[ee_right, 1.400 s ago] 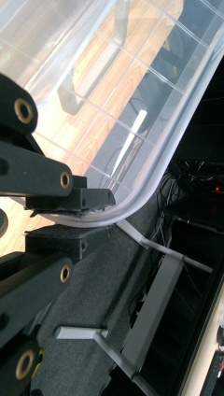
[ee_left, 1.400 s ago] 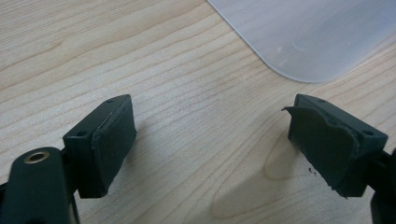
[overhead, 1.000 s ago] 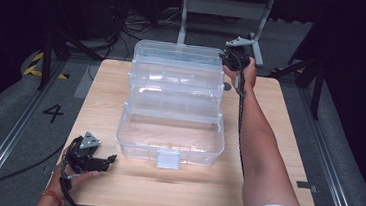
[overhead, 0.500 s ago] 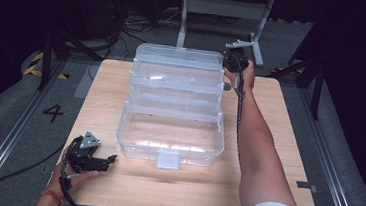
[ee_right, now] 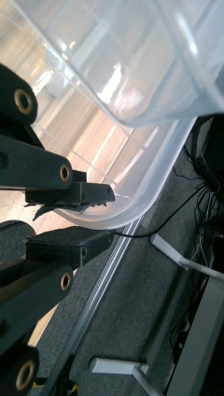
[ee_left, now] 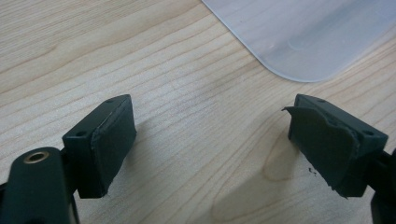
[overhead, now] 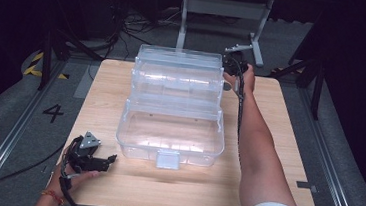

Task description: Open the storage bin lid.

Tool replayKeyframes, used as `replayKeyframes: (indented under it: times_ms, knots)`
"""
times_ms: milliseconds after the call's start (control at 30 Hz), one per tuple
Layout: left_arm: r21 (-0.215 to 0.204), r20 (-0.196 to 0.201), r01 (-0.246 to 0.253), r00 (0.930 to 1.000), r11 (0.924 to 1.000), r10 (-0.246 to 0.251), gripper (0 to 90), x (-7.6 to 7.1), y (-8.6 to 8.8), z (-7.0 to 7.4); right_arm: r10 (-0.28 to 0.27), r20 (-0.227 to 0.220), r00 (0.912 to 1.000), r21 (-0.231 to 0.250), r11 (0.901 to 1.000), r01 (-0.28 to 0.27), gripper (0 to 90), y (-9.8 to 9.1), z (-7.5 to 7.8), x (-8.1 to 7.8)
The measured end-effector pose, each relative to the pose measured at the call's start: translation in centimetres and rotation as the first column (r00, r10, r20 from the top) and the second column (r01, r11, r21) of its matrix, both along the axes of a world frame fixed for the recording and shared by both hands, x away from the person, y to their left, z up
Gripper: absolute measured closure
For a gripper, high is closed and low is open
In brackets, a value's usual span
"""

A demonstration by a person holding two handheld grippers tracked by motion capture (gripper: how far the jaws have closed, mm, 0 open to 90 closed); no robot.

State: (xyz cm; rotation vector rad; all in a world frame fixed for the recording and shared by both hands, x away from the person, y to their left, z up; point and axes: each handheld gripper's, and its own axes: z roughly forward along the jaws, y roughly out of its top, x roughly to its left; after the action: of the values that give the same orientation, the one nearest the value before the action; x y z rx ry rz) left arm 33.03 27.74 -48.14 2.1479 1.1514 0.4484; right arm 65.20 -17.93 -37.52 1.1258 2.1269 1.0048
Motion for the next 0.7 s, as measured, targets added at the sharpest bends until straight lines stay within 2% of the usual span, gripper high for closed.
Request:
replayKeyframes:
  times_ms: [67, 167, 300, 700]
  knots:
    - [0.002, -0.001, -0.001, 1.0000, 1.0000, 0.001, 15.5, 0.0, 0.0, 0.0, -0.002, 0.005, 1.0000, -0.022, 0.9998, 0.002, 78.1, 0.2, 0.1, 0.0]
    - [0.001, 0.005, -0.003, 1.0000, 1.0000, 0.003, 15.5, 0.0, 0.0, 0.0, -0.004, 0.005, 1.0000, -0.021, 0.9998, 0.004, 78.0, 0.2, 0.1, 0.0]
    - [-0.001, 0.002, -0.003, 1.0000, 1.0000, 0.003, 15.5, 0.0, 0.0, 0.0, -0.006, 0.010, 0.9999, -0.012, 0.9999, 0.006, 76.7, 0.1, 0.2, -0.1]
    - [0.000, -0.001, 0.001, 1.0000, 1.0000, -0.001, 15.5, 0.0, 0.0, 0.0, -0.029, 0.048, 0.9984, 0.006, 0.9996, 0.029, 65.5, -1.0, 1.1, -1.0]
